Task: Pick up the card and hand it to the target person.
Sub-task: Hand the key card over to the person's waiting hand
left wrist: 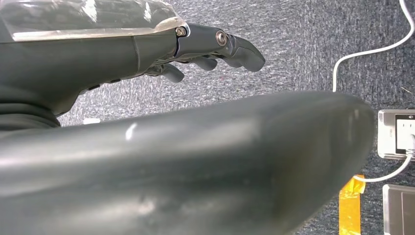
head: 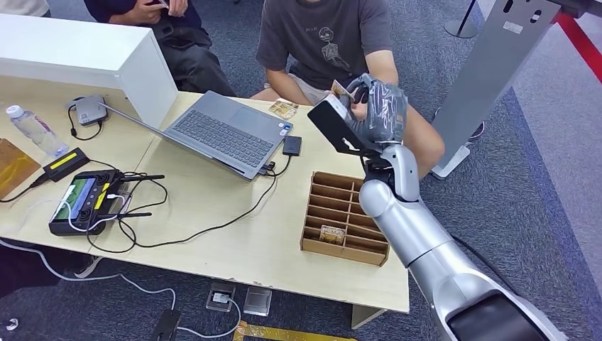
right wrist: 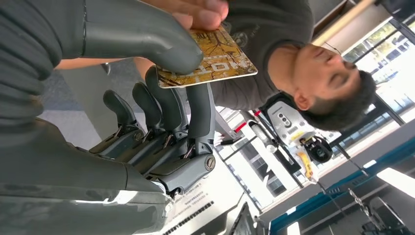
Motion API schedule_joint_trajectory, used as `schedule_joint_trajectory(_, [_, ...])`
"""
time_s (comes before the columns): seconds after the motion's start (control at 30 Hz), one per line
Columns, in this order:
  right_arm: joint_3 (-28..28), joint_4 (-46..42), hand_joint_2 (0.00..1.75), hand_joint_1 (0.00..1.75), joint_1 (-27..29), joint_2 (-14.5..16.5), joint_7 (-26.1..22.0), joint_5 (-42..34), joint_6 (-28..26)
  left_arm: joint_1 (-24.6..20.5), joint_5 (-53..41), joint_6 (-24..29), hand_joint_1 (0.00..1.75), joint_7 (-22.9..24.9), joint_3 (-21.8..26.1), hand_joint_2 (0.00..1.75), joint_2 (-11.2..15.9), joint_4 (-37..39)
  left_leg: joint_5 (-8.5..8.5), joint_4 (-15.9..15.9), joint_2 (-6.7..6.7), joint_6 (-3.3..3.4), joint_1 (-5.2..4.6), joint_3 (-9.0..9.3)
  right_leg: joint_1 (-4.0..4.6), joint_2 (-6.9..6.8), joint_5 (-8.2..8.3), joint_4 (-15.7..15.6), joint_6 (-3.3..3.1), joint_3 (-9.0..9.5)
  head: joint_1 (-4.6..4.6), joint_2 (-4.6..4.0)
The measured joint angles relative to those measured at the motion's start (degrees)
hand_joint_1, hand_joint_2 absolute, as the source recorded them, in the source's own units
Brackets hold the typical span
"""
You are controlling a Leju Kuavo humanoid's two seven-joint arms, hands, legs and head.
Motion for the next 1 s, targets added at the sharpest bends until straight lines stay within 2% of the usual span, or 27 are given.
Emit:
schedule_joint_trajectory(0.2, [1.83, 4.54, 1.75, 1.4, -0.55, 1.22, 3.74, 6.76, -1.96, 0.02, -0.47, -0.07, 0.0, -0.11, 0.01, 0.0, 0.01, 0.0, 0.0, 0.0, 0.0, 0.0, 0.0, 0.01, 0.0, 0.0, 0.0, 0.0, 0.0, 0.0, -0.03, 0.0])
schedule_joint_trajectory(0.33, [2.99, 6.65, 1.75, 0.0, -0.78, 1.49, 5.83, 9.6, -2.08, 0.05, -0.81, -0.14, 0.0, -0.29, 0.02, 0.0, 0.05, 0.0, 0.0, 0.0, 0.0, 0.0, 0.0, 0.01, 0.0, 0.0, 0.0, 0.0, 0.0, 0.0, -0.03, 0.0])
schedule_joint_trajectory(0.57, [4.22, 9.24, 1.75, 0.0, -1.22, 1.8, 6.74, 10.12, -0.31, 0.09, -1.04, -0.45, 0.0, -0.38, 0.02, 0.0, 0.15, 0.0, 0.0, 0.0, 0.0, 0.0, 0.0, 0.01, 0.0, 0.0, 0.0, 0.0, 0.0, 0.0, 0.01, 0.0])
schedule_joint_trajectory(0.77, [4.23, 10.19, 1.75, 0.0, -1.35, 1.99, 4.65, 7.19, -0.68, 0.1, -0.97, -0.49, 0.0, -0.48, 0.04, 0.0, 0.31, 0.0, 0.0, 0.0, 0.01, 0.0, 0.0, 0.02, 0.0, 0.01, 0.0, 0.0, 0.0, -0.01, -0.03, 0.0])
schedule_joint_trajectory(1.0, [2.34, 6.41, 1.75, 0.0, 1.68, 1.87, -2.62, -6.84, -2.61, 0.14, -0.04, -0.43, 0.0, -0.2, 0.1, 0.0, 0.31, 0.0, 0.0, 0.01, 0.02, 0.0, 0.0, 0.07, 0.0, 0.02, 0.0, -0.01, 0.0, 0.0, 0.01, 0.0])
